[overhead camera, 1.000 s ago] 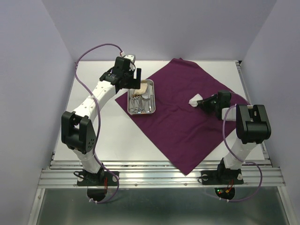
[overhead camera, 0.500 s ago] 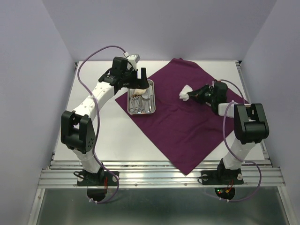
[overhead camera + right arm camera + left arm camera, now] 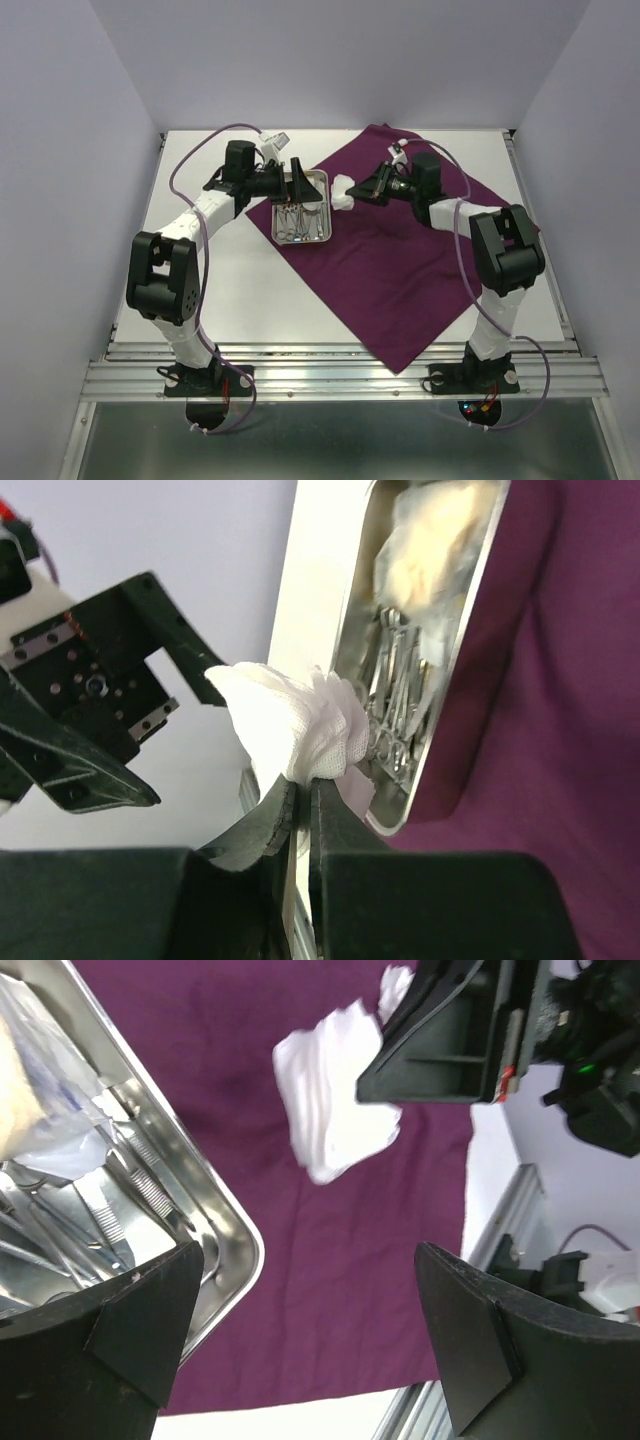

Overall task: Prepare the surgical pack
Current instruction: Pick up the medical item from the surgical kit, then place the medical item in the container.

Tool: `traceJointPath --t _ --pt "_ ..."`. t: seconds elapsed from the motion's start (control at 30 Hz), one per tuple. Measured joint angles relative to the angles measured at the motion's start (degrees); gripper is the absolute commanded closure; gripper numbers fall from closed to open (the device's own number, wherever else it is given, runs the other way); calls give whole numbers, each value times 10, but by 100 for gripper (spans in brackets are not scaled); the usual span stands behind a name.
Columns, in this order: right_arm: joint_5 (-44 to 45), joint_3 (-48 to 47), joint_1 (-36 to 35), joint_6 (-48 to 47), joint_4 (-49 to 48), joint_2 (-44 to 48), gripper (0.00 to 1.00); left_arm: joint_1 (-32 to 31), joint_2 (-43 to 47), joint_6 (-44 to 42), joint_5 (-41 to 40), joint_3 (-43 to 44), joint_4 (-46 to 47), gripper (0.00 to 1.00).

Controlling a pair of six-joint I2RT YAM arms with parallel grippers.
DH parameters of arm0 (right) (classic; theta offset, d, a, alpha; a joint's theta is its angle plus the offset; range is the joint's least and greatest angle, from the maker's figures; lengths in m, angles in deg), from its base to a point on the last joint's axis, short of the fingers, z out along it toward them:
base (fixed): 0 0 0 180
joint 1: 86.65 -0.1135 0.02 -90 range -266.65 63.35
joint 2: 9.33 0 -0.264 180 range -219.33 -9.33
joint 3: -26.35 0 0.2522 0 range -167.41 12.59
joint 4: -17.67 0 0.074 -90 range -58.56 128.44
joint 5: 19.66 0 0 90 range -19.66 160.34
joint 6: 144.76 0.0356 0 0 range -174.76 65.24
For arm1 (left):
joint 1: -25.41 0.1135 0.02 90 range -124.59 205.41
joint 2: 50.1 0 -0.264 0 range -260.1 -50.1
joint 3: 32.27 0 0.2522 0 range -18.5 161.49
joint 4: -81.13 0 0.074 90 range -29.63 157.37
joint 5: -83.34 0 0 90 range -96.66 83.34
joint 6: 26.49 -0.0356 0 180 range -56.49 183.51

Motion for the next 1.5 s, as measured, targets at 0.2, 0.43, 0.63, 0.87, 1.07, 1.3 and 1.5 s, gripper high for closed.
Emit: traceJointPath --t 0.2,0.43,0.63,0.87,1.07,1.3,1.5 --pt "-39 -42 -39 -1 -1 -31 99 22 0 56 59 -57 82 1" --pt "-83 -59 -66 38 -51 -50 99 24 0 91 87 -79 144 1" --pt "-111 -59 -71 96 -122 -57 99 25 0 108 92 -86 175 1" --pt "-127 -59 -71 148 -196 -57 99 26 0 132 97 -91 213 3" --pt "-134 -59 -76 175 -235 -61 99 26 -1 193 122 -116 287 8" --pt "-139 -59 -78 198 -262 -81 99 26 -6 267 149 -119 381 20" --pt "-140 -59 -78 204 -263 -86 99 26 -6 328 165 -144 462 33"
